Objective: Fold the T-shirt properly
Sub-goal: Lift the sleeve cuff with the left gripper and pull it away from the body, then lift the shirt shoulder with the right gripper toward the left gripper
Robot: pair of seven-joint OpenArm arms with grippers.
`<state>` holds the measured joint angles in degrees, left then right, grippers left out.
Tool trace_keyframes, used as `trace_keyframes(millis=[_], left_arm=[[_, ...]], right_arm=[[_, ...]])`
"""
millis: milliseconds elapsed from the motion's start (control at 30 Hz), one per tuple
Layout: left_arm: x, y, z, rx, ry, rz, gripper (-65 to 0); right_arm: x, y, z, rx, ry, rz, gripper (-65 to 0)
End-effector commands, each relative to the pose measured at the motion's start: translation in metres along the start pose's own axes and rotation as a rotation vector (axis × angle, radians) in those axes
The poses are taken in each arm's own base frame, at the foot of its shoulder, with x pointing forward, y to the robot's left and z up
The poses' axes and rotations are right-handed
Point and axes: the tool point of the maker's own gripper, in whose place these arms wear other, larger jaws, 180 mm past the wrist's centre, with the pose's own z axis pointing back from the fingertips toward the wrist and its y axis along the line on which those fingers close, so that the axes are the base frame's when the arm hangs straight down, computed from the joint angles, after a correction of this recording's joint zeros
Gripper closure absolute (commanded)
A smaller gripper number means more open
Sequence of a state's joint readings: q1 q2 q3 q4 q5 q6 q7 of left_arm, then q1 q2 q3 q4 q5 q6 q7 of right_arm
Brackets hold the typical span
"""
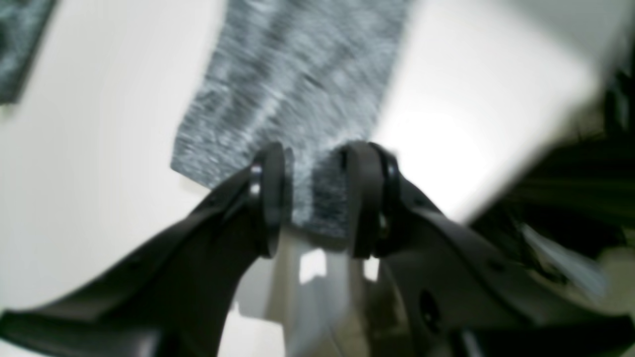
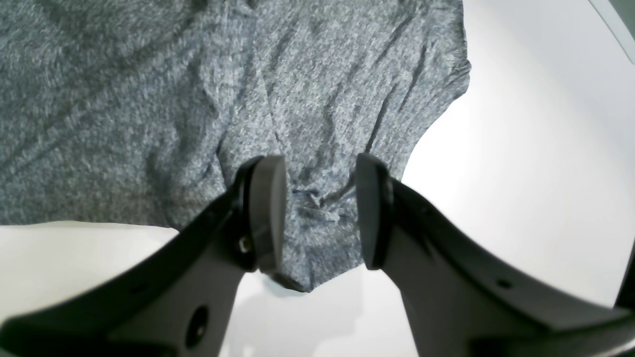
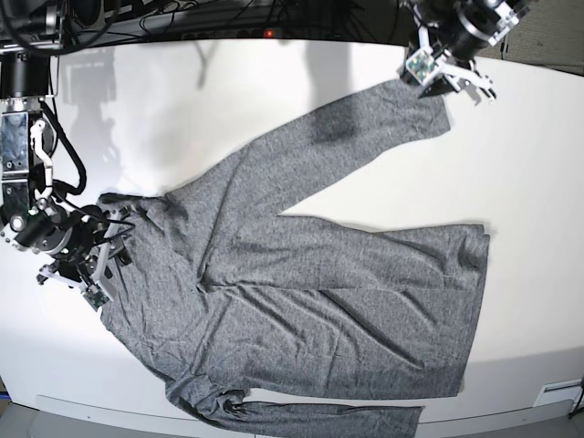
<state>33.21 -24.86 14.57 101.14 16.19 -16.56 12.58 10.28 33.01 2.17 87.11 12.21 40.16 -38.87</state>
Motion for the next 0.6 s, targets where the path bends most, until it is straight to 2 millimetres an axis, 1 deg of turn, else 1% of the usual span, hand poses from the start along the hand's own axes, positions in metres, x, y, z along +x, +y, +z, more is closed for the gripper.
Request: trace_keyframes(millis=[0,67,167,200,233,300,333,367,433,567], left_arm=[[-0.009,-0.002,0.002,-0.005,0.033,-0.003,-20.7],[-0.011,-0.004,0.001,-0.005,0.04,-0.014,-20.7],[-0.016,-0.002,0.002,0.005,0.066,-0.075,-19.9],[-0.017,-0.002,0.002,0.009,0.07,-0.093,-17.4],[-0.017,-0.001,0.002,0.01,0.073,-0.099,-13.2],[-0.017,-0.001,0.002,0.011,0.071,-0.098,-1.3],[-0.016,-0.001,0.002,0.01,0.07,-0.095,0.0],[-0.016,-0.001,0.002,0.011,0.069,-0.095,0.0],[-0.016,-0.001,0.002,0.01,0.07,-0.096,0.0],[-0.016,-0.001,0.002,0.01,0.069,-0.095,0.0]], right_arm=[[0.015,-0.015,0.008,-0.034,-0.044,0.015,-23.6],[0.015,-0.015,0.008,-0.034,-0.044,0.016,-23.6],[0.015,-0.015,0.008,-0.034,-0.042,0.016,-23.6],[0.014,-0.015,0.007,-0.034,-0.038,0.015,-23.6],[0.014,-0.015,0.007,-0.033,-0.036,0.014,-23.6],[0.013,-0.012,0.008,-0.013,-0.033,-0.002,-23.6],[0.011,-0.007,0.008,0.012,-0.033,-0.013,-23.6],[0.008,-0.002,0.008,0.038,-0.02,-0.008,-23.6],[-0.003,0.004,0.006,0.054,0.041,0.066,-23.6],[-0.031,0.007,0.004,0.047,0.174,0.297,-24.3]])
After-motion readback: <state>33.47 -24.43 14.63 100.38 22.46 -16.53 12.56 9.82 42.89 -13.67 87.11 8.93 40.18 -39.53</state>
